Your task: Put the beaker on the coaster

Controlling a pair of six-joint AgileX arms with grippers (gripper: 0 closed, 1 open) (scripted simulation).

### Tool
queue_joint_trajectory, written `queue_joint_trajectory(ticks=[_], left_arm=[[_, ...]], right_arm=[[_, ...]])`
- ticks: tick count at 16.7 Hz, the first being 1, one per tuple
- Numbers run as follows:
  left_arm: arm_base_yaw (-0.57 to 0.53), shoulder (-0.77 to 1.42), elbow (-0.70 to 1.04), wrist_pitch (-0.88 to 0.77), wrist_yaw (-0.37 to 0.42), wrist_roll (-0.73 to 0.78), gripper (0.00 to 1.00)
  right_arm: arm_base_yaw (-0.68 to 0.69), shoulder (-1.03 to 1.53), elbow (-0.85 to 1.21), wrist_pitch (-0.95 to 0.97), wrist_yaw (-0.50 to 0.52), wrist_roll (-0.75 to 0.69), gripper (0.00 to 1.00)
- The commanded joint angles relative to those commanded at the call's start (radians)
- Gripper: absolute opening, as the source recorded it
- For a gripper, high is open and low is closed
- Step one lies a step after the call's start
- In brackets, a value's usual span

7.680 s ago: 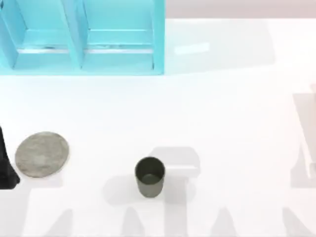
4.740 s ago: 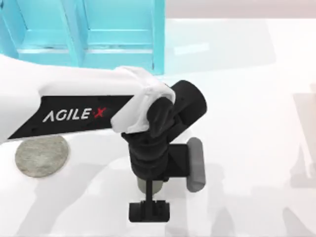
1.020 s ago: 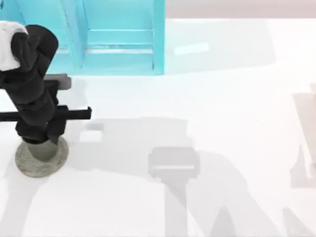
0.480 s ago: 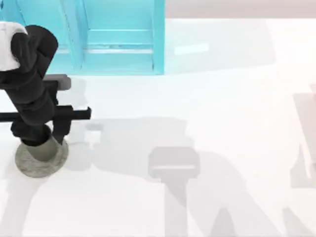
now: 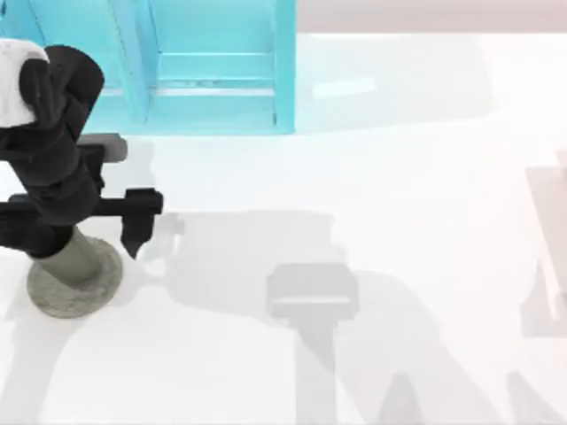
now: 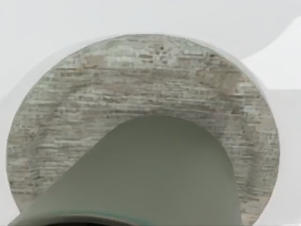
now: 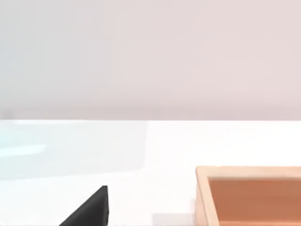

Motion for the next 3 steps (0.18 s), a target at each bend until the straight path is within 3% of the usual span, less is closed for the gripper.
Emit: queue_joint_trajectory(ticks=[3], left_arm=[[0.000, 0.000, 0.000, 0.000, 0.000, 0.000, 1.00]], right_arm=[[0.000, 0.000, 0.000, 0.000, 0.000, 0.000, 1.00]])
